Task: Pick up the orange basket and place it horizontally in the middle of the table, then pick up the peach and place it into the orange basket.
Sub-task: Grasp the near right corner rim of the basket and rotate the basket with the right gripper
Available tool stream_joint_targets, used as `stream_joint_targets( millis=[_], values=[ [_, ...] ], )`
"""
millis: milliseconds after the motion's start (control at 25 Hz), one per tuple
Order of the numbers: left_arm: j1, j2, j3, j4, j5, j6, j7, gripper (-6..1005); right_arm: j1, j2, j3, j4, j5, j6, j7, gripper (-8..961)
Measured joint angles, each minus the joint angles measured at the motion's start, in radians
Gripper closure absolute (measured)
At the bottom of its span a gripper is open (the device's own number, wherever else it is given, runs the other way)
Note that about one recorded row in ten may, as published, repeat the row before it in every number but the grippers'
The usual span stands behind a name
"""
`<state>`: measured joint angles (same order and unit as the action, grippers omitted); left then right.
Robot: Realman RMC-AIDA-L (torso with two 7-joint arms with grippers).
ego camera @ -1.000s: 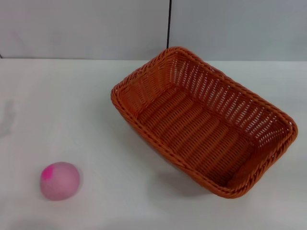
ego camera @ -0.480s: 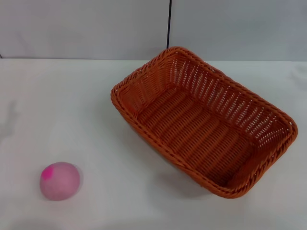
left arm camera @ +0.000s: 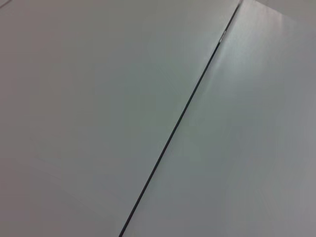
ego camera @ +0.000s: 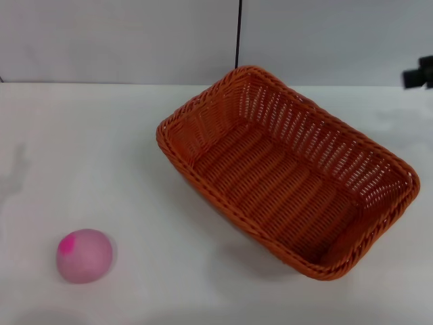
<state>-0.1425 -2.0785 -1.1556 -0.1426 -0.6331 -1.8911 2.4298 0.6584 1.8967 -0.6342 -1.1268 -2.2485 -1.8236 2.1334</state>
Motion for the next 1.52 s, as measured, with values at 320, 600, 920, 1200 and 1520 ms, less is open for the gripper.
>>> stream_joint_targets(
  millis=[320, 600, 920, 1200, 1520],
  values=[
    [0.003, 0.0, 0.007, 0.0, -0.002, 0.005, 0.0, 157, 0.054, 0.036, -0.115, 0.055, -0.169, 0.054, 0.017, 190],
    [0.002, 0.0, 0.007, 0.0, -0.002, 0.01, 0.0, 157, 0.091, 0.064, -0.198, 0.145, -0.25, 0.125, 0.017, 199],
    [0.003, 0.0, 0.007, 0.0, -0.002, 0.011, 0.0, 157, 0.128, 0.067, -0.256, 0.313, -0.292, 0.231, 0.019, 243],
    [0.005, 0.0, 0.007, 0.0, -0.002, 0.008, 0.0, 157, 0.122, 0.069, -0.25, 0.313, -0.303, 0.24, 0.02, 282],
    [0.005, 0.0, 0.007, 0.0, -0.004, 0.005, -0.001, 158, 0.117, 0.069, -0.238, 0.299, -0.3, 0.231, 0.02, 619]
  ],
)
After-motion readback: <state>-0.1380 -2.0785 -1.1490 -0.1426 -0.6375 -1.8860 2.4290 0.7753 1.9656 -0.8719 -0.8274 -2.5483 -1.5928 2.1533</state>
